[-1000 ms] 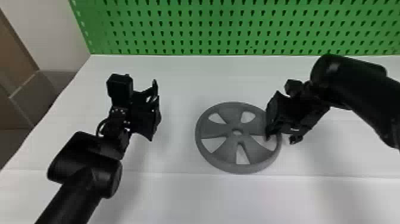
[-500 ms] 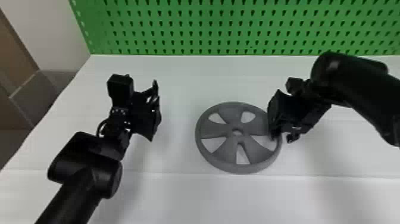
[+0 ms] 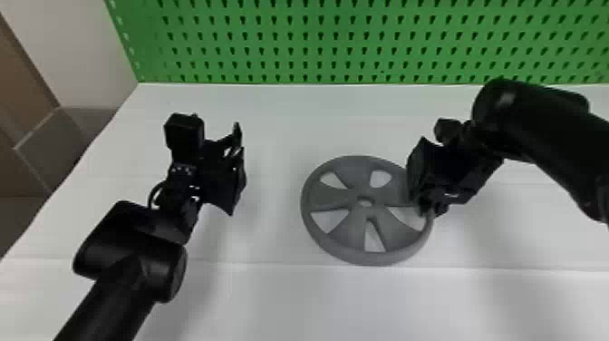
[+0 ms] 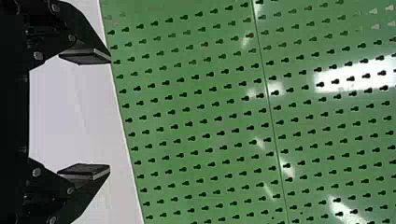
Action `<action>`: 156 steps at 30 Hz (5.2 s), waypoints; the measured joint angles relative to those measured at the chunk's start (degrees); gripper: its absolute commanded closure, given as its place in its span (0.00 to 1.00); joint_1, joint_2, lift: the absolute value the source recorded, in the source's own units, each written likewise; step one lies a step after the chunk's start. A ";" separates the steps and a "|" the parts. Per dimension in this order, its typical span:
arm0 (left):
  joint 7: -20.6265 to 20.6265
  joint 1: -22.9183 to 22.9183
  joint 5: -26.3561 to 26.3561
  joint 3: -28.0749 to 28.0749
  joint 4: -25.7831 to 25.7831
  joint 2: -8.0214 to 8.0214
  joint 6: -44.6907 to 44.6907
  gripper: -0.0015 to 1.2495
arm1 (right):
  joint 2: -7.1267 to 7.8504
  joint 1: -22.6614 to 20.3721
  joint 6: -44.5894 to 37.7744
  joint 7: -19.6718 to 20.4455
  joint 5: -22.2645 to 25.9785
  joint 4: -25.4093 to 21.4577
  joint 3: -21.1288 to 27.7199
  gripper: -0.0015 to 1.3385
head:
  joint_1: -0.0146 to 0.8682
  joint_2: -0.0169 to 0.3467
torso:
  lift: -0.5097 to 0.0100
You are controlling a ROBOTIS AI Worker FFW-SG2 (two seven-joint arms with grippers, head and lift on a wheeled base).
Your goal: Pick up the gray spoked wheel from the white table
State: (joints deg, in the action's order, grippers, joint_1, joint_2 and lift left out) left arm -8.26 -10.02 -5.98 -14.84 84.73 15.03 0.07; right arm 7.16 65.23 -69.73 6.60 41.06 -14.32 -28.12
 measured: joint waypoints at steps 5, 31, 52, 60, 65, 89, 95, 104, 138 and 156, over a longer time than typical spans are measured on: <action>0.00 -0.06 -0.08 -0.06 0.00 0.05 0.14 0.34 | -0.12 0.18 -0.14 0.00 -0.01 0.00 -0.57 0.80 | 0.90 0.25 | 0.80; 0.00 0.54 -0.99 0.42 0.45 0.30 0.20 0.34 | 0.59 -0.37 0.15 -0.01 -7.86 -6.57 1.48 0.81 | 0.90 0.25 | 0.80; -0.09 3.40 -1.91 3.99 3.85 0.31 0.28 0.34 | 1.00 -8.62 -1.20 -0.01 -18.82 -34.93 16.90 0.81 | 0.90 0.25 | 0.80; -0.14 3.69 -2.42 4.46 4.41 0.18 0.21 0.34 | 1.57 -13.73 2.43 -0.37 -19.94 -47.47 20.51 0.81 | 0.90 0.25 | 0.80; -0.17 3.81 -2.95 4.62 4.60 0.05 0.19 0.34 | 1.80 -18.02 6.78 -3.07 -19.78 -53.30 24.06 0.81 | 0.90 0.25 | 0.80; -0.16 5.72 -4.32 8.34 7.76 -2.94 -0.91 0.35 | -0.13 -39.66 38.32 -5.83 -28.44 -75.12 29.19 0.81 | 0.90 0.25 | 0.80; -0.10 6.40 -4.31 9.30 8.79 -3.87 -1.05 0.35 | -0.53 -45.17 49.28 -5.85 -29.83 -76.61 29.58 0.81 | 0.90 0.25 | 0.80; -0.08 6.82 -4.30 9.67 9.62 -4.48 -1.42 0.35 | -1.30 -51.63 61.09 -5.99 -33.39 -77.62 30.00 0.81 | 0.90 0.25 | 0.80; -0.09 7.91 -1.82 10.61 9.67 -6.81 -3.23 0.35 | -3.97 -60.86 76.65 -5.55 -37.88 -76.55 32.08 0.81 | 0.90 0.25 | 0.80; 0.18 7.91 0.61 10.75 9.75 -7.00 -3.24 0.35 | -3.81 -60.98 76.20 -5.55 -37.16 -76.55 31.91 0.81 | 0.90 0.25 | 0.80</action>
State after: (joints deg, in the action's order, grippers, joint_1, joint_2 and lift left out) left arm -8.09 -2.11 -5.37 -4.09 94.47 8.03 -3.16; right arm 3.35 4.24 6.47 1.05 3.90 -90.88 3.78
